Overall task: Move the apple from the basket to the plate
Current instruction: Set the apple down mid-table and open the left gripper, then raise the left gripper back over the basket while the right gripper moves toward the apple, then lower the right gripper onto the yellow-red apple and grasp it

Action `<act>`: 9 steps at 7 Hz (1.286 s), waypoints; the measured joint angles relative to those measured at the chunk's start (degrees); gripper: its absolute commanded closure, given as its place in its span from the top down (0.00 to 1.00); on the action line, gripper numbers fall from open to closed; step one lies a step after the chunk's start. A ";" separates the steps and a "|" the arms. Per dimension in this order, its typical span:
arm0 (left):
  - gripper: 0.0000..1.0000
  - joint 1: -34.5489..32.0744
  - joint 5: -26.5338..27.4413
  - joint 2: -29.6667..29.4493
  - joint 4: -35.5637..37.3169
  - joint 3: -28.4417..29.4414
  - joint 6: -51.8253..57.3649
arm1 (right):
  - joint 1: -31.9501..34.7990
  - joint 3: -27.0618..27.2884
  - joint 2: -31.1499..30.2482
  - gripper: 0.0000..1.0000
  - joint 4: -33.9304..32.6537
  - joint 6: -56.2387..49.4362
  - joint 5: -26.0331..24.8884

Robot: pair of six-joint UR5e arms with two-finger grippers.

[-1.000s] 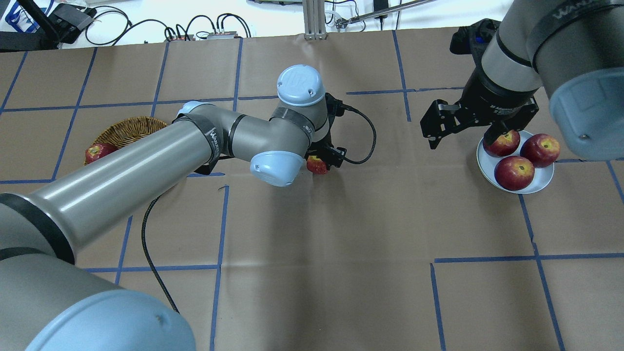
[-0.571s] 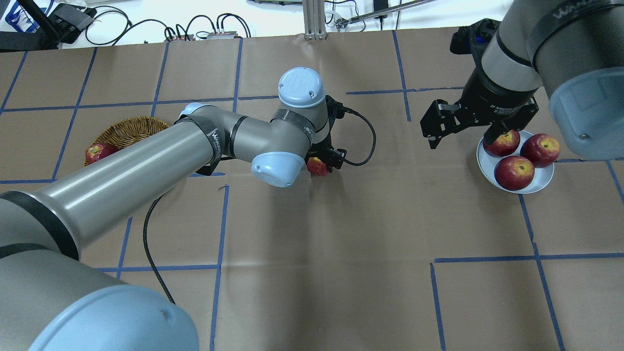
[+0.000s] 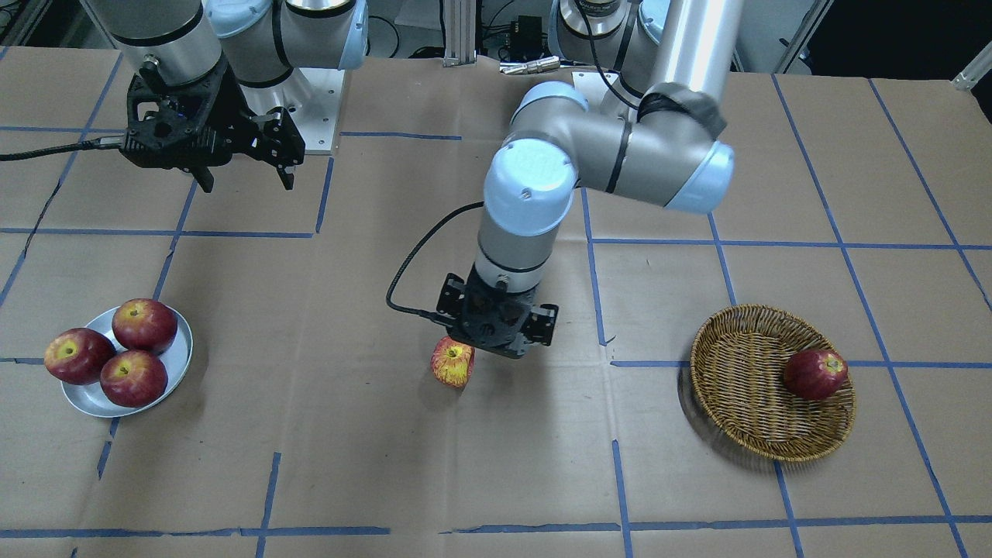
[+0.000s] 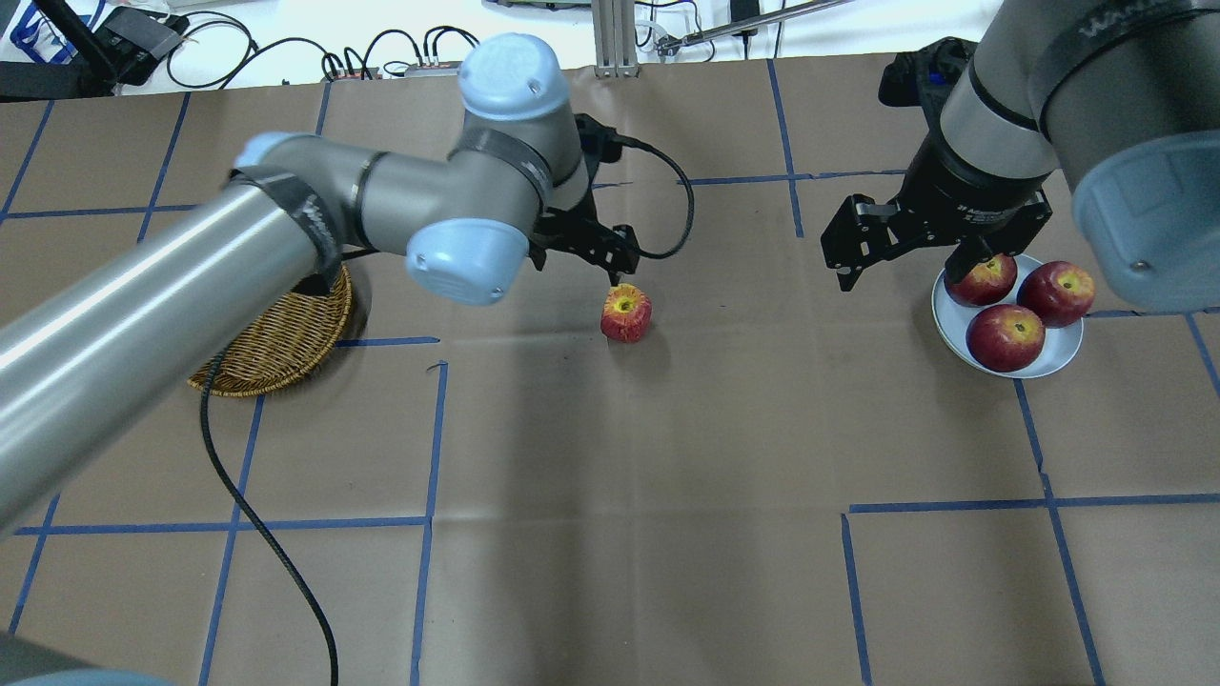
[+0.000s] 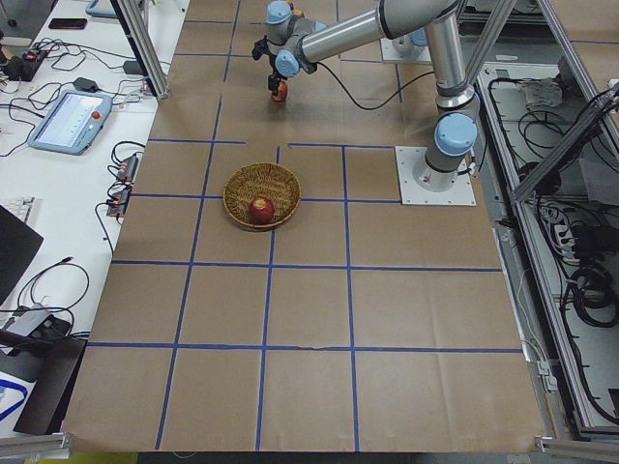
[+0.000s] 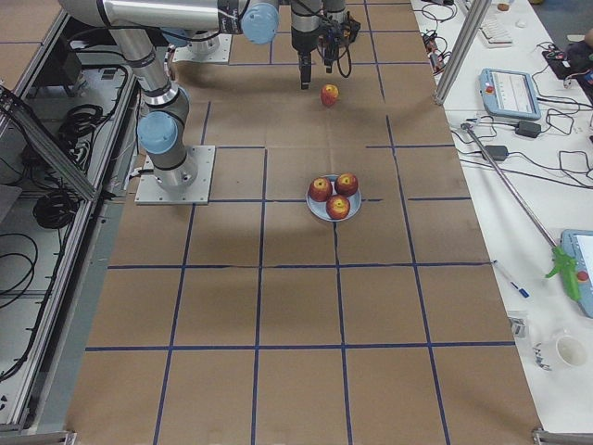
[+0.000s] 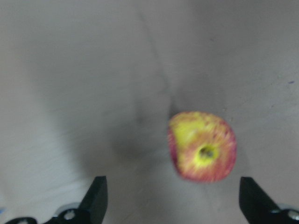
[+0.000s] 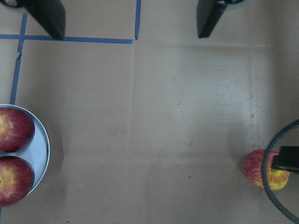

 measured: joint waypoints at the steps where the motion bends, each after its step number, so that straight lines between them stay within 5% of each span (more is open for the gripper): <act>1: 0.99 4.12 0.04 4.92 -5.00 0.40 2.40 | 0.00 -0.04 0.02 1.00 0.00 0.02 0.01; 4: 0.99 13.34 0.52 16.80 -18.30 -0.35 11.58 | 0.92 -1.93 1.45 1.00 -0.82 2.16 -0.10; 9: 0.99 14.88 3.12 23.01 -24.84 -0.96 10.04 | 16.80 -16.76 21.76 1.00 -5.71 19.58 -0.85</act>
